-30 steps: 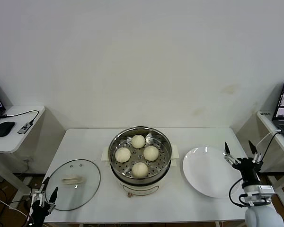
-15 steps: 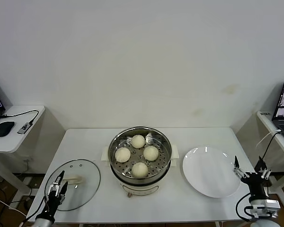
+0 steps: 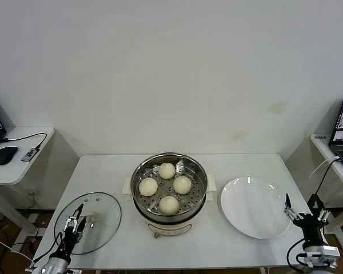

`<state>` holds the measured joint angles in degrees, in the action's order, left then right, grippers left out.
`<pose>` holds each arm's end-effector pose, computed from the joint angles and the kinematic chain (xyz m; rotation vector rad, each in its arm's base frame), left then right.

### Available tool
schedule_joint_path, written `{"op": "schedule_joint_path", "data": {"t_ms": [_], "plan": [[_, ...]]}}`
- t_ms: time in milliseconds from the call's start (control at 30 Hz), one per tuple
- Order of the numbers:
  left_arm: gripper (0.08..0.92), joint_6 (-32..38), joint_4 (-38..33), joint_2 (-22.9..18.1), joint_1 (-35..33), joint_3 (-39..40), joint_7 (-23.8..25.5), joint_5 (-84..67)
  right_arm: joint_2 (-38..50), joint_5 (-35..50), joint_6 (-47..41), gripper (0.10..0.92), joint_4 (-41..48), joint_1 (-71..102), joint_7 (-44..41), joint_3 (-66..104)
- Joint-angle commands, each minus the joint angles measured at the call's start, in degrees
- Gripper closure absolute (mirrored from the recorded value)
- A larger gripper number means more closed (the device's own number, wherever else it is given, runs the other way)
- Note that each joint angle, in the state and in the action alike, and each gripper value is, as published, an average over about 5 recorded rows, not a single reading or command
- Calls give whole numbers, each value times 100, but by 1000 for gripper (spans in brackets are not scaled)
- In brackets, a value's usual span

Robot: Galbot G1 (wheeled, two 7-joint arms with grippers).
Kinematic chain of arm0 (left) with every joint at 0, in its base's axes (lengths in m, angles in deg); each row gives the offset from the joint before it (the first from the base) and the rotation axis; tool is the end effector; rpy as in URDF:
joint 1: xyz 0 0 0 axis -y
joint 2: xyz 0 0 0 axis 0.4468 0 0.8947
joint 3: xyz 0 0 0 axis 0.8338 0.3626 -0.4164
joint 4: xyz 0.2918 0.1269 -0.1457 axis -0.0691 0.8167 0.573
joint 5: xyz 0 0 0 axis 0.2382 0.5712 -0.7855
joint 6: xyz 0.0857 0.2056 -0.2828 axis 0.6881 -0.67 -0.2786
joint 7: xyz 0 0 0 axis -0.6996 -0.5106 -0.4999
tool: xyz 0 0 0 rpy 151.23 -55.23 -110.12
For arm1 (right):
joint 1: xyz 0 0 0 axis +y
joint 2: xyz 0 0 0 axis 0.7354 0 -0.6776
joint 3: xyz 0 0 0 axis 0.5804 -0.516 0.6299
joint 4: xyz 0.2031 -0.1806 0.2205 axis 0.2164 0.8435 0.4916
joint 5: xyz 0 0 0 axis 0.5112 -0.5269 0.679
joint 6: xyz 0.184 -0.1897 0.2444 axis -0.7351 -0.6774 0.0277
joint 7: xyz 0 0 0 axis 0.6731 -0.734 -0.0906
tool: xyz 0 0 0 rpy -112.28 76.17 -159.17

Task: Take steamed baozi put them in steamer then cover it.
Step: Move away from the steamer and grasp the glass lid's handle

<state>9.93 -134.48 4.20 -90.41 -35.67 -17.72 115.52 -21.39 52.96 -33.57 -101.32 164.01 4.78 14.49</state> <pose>0.1878 0.1851 -0.4190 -0.1967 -2.0121 -2.3720 0.1815 -0.1833 -0.3394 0.3428 3.0907 -0.2888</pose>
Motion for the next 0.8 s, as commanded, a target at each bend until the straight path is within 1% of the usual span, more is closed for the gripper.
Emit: {"op": "schedule_joint_path", "data": {"t_ms": [33,400,800], "plan": [[177,-51,294,79,289,144,67,23,-35,-20,6,203,-5,47,-11,27],[177,-122,506,239,664,198,213,-169,-134,-220,48,203,35,123,-89,-83],[177,-110,718,225,879,279,250,-292,-157,-313,57,203,63,132,-116,-159]]}}
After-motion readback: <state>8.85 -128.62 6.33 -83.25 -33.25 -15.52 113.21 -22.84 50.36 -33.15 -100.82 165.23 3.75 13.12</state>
